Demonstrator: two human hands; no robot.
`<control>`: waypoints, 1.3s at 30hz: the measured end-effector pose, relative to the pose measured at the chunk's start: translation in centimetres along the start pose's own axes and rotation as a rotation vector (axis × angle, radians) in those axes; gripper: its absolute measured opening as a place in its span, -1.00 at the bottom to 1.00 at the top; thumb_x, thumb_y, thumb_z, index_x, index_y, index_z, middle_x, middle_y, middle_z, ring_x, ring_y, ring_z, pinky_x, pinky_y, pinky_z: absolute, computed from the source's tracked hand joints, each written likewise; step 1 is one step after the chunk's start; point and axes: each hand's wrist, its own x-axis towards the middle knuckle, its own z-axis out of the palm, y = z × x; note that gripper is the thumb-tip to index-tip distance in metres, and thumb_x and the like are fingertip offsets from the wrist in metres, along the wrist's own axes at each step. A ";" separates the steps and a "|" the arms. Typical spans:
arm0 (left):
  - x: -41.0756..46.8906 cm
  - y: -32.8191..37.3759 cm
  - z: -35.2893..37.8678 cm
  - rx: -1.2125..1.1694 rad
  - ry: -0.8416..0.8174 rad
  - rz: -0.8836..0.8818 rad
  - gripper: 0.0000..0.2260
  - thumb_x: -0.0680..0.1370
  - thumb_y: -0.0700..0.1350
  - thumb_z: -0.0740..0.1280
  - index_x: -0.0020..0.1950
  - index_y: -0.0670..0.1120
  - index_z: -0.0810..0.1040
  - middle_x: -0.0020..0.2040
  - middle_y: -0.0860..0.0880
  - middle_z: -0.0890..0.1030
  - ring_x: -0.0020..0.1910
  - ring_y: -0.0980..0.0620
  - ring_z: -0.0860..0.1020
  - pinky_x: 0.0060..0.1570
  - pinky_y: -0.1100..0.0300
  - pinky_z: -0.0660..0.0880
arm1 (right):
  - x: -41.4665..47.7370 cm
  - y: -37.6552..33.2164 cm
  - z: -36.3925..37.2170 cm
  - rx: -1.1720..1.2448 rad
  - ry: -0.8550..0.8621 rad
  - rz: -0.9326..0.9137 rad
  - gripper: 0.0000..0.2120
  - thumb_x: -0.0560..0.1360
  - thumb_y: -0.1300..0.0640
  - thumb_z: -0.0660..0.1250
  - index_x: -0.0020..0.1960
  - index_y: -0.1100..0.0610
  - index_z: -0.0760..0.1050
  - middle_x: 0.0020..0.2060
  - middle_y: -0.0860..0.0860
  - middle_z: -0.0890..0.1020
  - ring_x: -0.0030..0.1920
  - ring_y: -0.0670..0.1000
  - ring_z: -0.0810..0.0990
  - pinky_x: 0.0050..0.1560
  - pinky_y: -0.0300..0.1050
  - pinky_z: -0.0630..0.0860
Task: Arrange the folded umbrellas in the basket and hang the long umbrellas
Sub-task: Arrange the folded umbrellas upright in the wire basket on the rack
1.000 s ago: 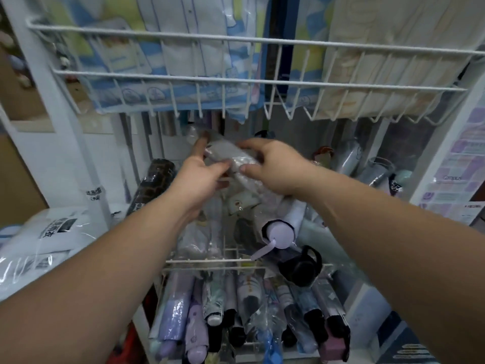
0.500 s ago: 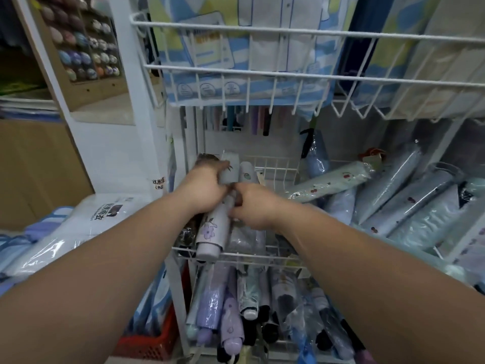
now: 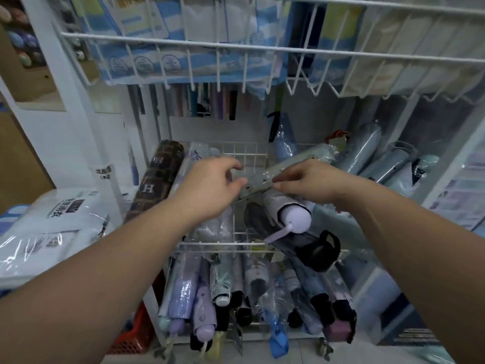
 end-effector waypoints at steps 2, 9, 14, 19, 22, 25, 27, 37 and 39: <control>-0.1 2.0 1.5 -0.260 -0.139 -0.158 -0.76 0.59 0.07 0.36 0.22 0.05 0.62 -0.05 0.02 0.62 -0.06 -0.04 0.61 -0.10 0.13 0.52 | -0.5 1.3 0.1 0.094 -0.016 0.020 -0.79 0.49 -0.10 0.44 0.05 -0.04 0.70 -0.02 -0.03 0.72 0.01 0.00 0.66 -0.02 -0.15 0.58; -0.1 4.2 4.0 -0.391 -0.346 -0.345 -0.81 0.61 0.06 0.33 0.16 0.06 0.63 -0.02 0.01 0.69 -0.11 -0.07 0.68 -0.03 -0.09 0.65 | -0.4 2.1 0.3 0.328 -0.188 0.079 -0.74 0.52 -0.06 0.41 0.18 -0.04 0.63 0.03 0.03 0.68 -0.05 0.05 0.69 -0.21 -0.05 0.69; -1.9 6.4 3.2 -0.603 -0.332 -0.631 -0.80 0.63 0.01 0.32 0.21 0.02 0.60 -0.08 -0.04 0.70 -0.35 -0.05 0.68 -0.29 0.04 0.65 | -0.4 2.2 0.4 0.455 -0.268 0.088 -0.69 0.55 0.04 0.39 0.27 0.03 0.57 0.03 -0.04 0.61 -0.11 -0.04 0.64 -0.32 -0.11 0.66; -3.1 8.8 4.2 -0.574 -0.245 -0.759 -0.72 0.66 0.05 0.25 0.33 0.02 0.55 0.01 0.01 0.65 -0.18 -0.02 0.65 -0.39 0.15 0.57 | 0.2 3.1 1.0 0.404 -0.234 -0.007 -0.73 0.53 0.11 0.39 0.21 0.06 0.62 0.06 -0.05 0.68 -0.04 -0.11 0.61 -0.04 -0.29 0.51; -3.4 10.0 4.4 -0.624 -0.202 -0.862 -0.77 0.65 0.05 0.26 0.23 0.00 0.58 -0.01 -0.04 0.68 -0.10 -0.04 0.66 -0.35 0.12 0.59 | 0.4 3.6 1.3 0.519 -0.248 0.015 -0.78 0.50 0.19 0.38 0.12 0.08 0.67 -0.05 -0.05 0.69 -0.06 -0.08 0.62 -0.04 -0.24 0.50; -3.9 10.4 4.6 -0.658 -0.134 -0.944 -0.78 0.67 -0.01 0.22 0.13 -0.04 0.63 -0.01 -0.17 0.68 -0.14 -0.10 0.63 -0.29 0.07 0.60 | 0.5 3.9 1.5 0.601 -0.234 0.049 -0.82 0.48 0.23 0.37 0.01 0.07 0.69 -0.16 -0.06 0.69 -0.11 -0.04 0.62 -0.06 -0.15 0.56; -4.4 10.3 4.8 -0.669 -0.075 -0.962 -0.77 0.69 -0.09 0.18 0.15 -0.06 0.64 0.03 -0.19 0.67 -0.21 -0.08 0.64 -0.35 0.15 0.58 | 0.7 4.0 1.5 0.613 -0.235 0.059 -0.83 0.47 0.23 0.38 -0.03 0.05 0.70 -0.14 -0.06 0.70 -0.10 -0.04 0.63 0.02 -0.12 0.58; -6.7 7.7 5.8 -0.508 0.108 -0.867 -0.89 0.52 -0.09 0.43 0.03 -0.02 0.67 -0.30 -0.08 0.63 -0.44 -0.02 0.56 -0.34 0.10 0.52 | 0.2 3.9 1.8 0.710 -0.272 0.105 -0.80 0.35 0.04 0.59 -0.08 0.07 0.68 -0.24 -0.11 0.69 -0.27 -0.16 0.63 -0.28 -0.34 0.52; -6.7 8.0 5.3 -0.553 -0.018 -0.857 -0.83 0.55 -0.05 0.38 0.13 0.02 0.61 -0.21 -0.09 0.68 -0.45 -0.07 0.63 -0.39 0.09 0.58 | 0.1 3.3 1.4 0.693 -0.268 0.149 -0.77 0.32 0.13 0.60 -0.05 0.11 0.68 -0.20 0.02 0.70 -0.23 -0.01 0.63 -0.21 -0.16 0.57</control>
